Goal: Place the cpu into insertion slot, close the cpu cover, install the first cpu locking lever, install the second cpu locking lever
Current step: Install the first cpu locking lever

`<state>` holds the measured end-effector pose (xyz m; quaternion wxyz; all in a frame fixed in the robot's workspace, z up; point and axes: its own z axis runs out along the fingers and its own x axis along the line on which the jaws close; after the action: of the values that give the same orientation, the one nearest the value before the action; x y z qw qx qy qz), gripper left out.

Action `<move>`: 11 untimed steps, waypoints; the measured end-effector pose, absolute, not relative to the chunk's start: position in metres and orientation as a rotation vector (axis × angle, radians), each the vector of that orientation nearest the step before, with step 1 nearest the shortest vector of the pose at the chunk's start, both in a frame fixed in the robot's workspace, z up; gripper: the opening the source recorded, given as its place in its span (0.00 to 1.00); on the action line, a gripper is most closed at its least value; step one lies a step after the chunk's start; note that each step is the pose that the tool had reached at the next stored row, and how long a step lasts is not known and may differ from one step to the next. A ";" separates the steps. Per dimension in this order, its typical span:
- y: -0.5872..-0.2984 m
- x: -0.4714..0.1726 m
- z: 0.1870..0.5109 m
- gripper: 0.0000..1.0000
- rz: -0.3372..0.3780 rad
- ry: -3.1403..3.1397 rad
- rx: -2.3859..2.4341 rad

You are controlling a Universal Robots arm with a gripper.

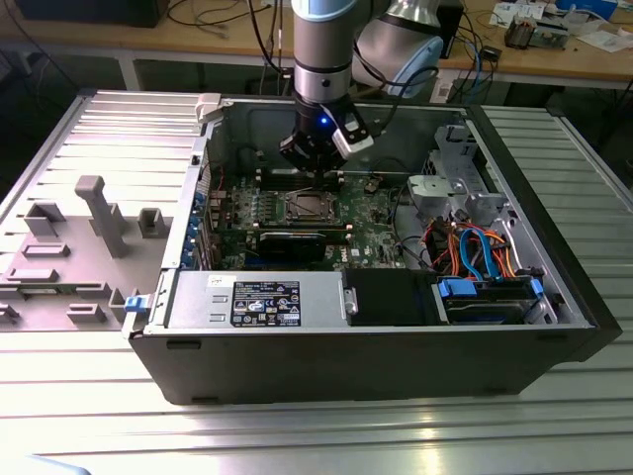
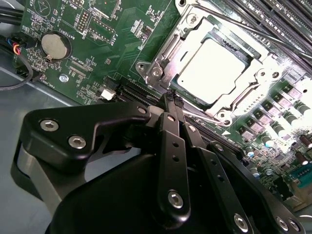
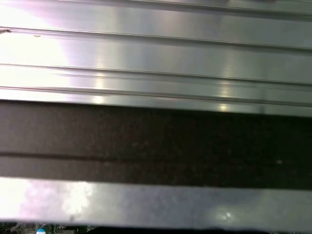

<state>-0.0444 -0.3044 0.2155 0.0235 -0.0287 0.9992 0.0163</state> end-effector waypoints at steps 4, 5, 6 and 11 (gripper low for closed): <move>-0.304 -0.044 0.215 0.11 0.051 3.093 -0.089; -0.304 -0.044 0.215 0.11 0.051 3.093 -0.089; -0.304 -0.043 0.214 0.11 0.051 3.093 -0.089; -0.304 -0.043 0.213 0.11 0.054 3.093 -0.089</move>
<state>-0.0429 -0.3036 0.2132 0.0235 -0.0287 0.9992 0.0174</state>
